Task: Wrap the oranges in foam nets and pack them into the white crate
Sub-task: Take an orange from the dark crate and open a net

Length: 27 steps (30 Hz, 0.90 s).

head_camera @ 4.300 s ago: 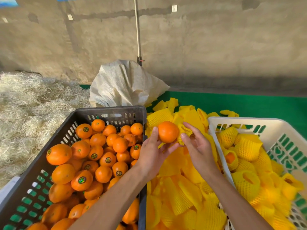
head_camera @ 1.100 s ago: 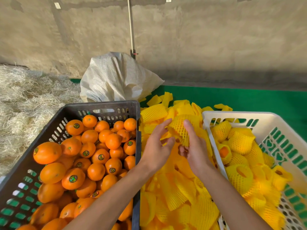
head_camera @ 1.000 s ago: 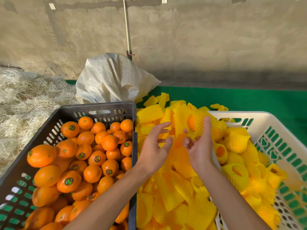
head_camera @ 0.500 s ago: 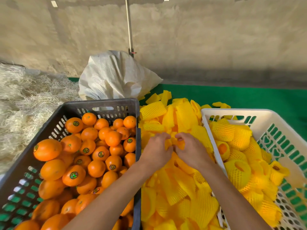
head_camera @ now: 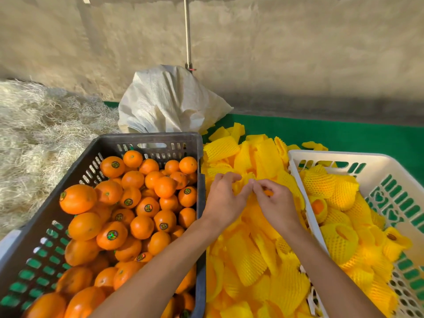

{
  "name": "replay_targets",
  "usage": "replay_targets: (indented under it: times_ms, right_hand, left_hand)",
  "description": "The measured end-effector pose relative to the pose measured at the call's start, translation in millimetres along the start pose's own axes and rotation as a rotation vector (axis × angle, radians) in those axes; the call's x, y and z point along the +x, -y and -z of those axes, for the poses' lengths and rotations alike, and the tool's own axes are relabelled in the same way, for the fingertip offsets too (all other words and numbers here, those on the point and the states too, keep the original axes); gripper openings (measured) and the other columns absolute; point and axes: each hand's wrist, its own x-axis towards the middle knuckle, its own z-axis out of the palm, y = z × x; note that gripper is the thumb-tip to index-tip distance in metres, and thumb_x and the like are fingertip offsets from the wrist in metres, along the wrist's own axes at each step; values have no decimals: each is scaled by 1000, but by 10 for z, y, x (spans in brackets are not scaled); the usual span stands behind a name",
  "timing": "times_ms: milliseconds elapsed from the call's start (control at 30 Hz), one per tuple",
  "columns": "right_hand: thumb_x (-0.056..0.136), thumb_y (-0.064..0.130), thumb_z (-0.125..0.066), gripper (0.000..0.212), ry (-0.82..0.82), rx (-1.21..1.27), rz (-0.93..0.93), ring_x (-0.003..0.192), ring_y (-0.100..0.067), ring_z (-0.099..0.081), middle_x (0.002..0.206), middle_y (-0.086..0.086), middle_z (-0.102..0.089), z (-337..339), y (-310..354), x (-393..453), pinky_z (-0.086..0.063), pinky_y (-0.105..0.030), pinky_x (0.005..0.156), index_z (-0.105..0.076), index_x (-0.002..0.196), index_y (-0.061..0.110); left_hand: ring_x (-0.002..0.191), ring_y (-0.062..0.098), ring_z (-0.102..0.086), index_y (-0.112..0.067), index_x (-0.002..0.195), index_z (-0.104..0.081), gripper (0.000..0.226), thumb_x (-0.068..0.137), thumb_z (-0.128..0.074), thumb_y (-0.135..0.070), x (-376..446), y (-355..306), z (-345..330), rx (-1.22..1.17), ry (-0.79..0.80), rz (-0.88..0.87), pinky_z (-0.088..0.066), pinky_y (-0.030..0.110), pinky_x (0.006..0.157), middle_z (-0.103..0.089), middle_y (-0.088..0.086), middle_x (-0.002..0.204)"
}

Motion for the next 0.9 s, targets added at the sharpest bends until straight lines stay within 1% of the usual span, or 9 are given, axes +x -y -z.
replay_targets:
  times_ms: [133,300,367,433,567,667,733,800,900]
  right_hand:
    - [99,52,-56,31,62,236,-142,53,-16,-60,57,-1,-55,38,104,-12,-47,-24,48,-72,87,28]
    - [101,27,-59,20,118,353,-106,94,-12,-72,103,10,-76,81,138,12,-59,-25,68,-74,114,24]
    - [99,22,-64,22,142,332,-38,104,-4,-69,112,15,-73,101,138,-5,-56,-18,78,-71,119,27]
    - [96,20,-69,29,136,272,-25,100,-5,-69,112,19,-69,79,145,-25,-55,-18,76,-66,122,32]
    - [91,23,-73,41,45,94,-14,92,-5,-66,107,19,-63,-65,166,-65,-57,-21,70,-52,125,32]
    - [98,28,-63,27,-48,-51,-7,76,-2,-61,99,8,-66,-86,119,-64,-46,-10,59,-56,124,27]
    - [101,26,-58,16,-105,62,-101,58,-2,-60,84,2,-73,-72,107,-24,-41,-10,48,-62,116,26]
    - [102,24,-56,11,-122,236,-185,49,-3,-63,71,-3,-74,-34,123,23,-42,-12,44,-65,108,27]
    - [103,27,-57,11,-102,295,-155,59,-15,-71,72,-1,-72,2,153,27,-47,-16,49,-66,96,23]
  left_hand:
    - [103,16,-62,-14,133,-63,51,98,-64,-51,4,-18,-7,-56,37,51,-48,25,79,-62,1,126]
    - [102,11,-63,-13,127,-70,48,98,-64,-51,6,-103,79,-157,-32,39,-48,18,76,-69,-3,120]
    - [89,8,-61,-10,112,-76,35,101,-64,-41,4,-126,105,-216,-65,2,-47,20,75,-72,-5,101]
    - [74,5,-53,-8,91,-74,28,104,-62,-29,-19,-153,122,-262,-64,-16,-41,21,68,-62,-10,77]
    - [81,13,-52,1,92,-72,31,107,-57,-22,-36,-148,106,-233,-23,-71,-42,31,71,-63,7,87]
    - [67,7,-45,-9,81,-65,32,108,-54,-21,-46,-160,103,-244,-82,-108,-38,28,62,-57,-3,73]
    - [64,7,-48,-20,83,-62,28,109,-52,-23,-38,-152,130,-294,-176,-95,-41,24,59,-53,-9,70]
    - [75,8,-62,-16,100,-69,20,109,-53,-25,-17,-131,172,-343,-261,-78,-49,20,64,-63,-10,81]
    - [102,7,-68,-18,118,-71,19,106,-59,-26,36,-80,310,-374,-282,-65,-57,23,82,-72,-11,111]
